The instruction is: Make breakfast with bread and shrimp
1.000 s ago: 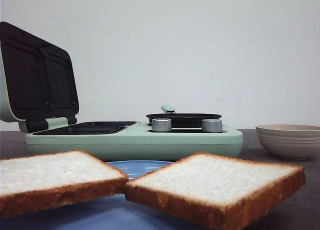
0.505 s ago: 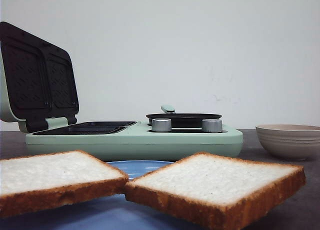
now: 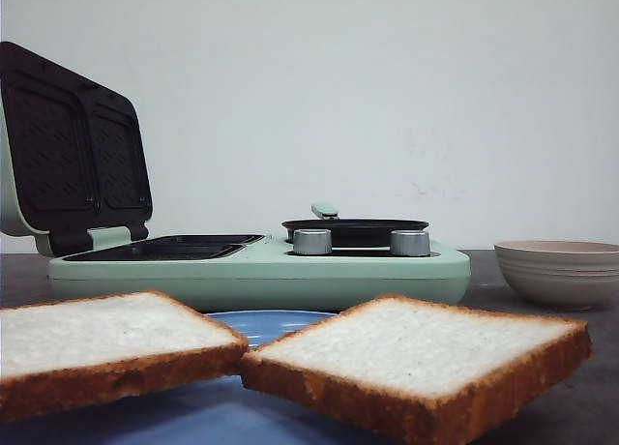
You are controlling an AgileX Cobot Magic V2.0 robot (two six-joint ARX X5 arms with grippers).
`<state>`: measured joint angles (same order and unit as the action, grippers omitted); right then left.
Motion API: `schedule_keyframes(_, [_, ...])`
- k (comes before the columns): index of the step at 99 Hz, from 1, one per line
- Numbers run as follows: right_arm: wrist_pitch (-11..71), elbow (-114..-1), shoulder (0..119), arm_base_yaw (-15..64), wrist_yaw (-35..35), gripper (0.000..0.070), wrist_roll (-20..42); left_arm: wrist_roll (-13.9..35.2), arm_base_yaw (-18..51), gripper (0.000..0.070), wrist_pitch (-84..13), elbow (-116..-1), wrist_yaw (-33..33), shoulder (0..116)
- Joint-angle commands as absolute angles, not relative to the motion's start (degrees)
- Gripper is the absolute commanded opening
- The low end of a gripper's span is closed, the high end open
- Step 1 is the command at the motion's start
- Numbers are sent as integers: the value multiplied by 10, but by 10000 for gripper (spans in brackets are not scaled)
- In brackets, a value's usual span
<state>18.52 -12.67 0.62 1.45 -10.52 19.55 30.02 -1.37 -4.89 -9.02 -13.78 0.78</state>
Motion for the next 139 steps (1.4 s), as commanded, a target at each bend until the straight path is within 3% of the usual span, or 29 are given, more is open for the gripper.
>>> schedule_keyframes(1, [192,-147,19,14,-105,0,221,302,-15,15,-76,-129,-139,22])
schedule_keyframes(21, [272,-242,134,14,-125,0,220,251,-15,15,-207,-267,-143,140])
schedule_keyframes(38, [331,-320,270,14,-180,0,207,203,-11,14,-256,-364,-196,266])
schedule_keyframes(63, [350,-348,325,14,-211,0,201,204,-6,15,-293,-384,-228,308])
schedule_keyframes(95, [389,-348,325,14,-227,1,157,201,-3,35,-459,-383,-263,307])
schedule_keyframes(99, [389,-348,325,14,-232,1,157,200,0,58,-470,-382,-277,307])
schedule_keyframes(107, [388,-348,325,14,-243,19,156,200,6,183,-486,-382,-297,307])
schedule_keyframes(117, [388,-348,325,18,-246,123,156,206,14,327,-500,-382,-314,307])
schedule_keyframes(128, [388,-348,325,24,-247,218,156,206,22,361,-527,-382,-318,307])
schedule_keyframes(139, [388,-348,325,29,-255,225,154,206,28,361,-550,-377,-318,307])
